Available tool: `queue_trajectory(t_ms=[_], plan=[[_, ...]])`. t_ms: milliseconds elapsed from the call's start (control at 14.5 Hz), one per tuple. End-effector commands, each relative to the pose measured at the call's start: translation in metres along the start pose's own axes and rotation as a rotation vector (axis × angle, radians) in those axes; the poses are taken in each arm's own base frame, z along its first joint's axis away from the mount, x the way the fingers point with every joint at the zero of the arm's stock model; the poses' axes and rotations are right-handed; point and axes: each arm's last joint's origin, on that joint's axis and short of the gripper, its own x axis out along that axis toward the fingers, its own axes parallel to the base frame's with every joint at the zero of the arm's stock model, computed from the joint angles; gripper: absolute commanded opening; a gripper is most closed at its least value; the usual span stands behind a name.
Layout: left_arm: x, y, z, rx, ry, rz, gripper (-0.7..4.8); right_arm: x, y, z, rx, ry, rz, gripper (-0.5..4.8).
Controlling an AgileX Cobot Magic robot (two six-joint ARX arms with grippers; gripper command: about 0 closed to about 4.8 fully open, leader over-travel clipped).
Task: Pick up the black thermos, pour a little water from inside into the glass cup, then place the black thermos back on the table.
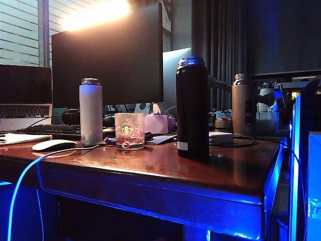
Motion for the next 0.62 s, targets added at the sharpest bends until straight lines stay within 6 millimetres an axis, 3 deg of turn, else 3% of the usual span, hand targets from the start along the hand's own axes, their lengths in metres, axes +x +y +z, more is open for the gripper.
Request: queue_trajectory(t_ms=[69,344,620], plan=[[0.042,0.004,0.026,-0.013,0.104,-0.265,-0.05,0.022,0.006,0.020,0.001,0.050,0.137,-0.05],[0.085,0.016,0.025,0.058,0.269,-0.350,-0.05,0.037,0.009,0.024,-0.005,0.038,0.246,-0.05],[0.095,0.018,0.006,0.138,0.480,-0.246,-0.05,0.068,0.001,0.005,-0.082,0.136,0.240,-0.05]])
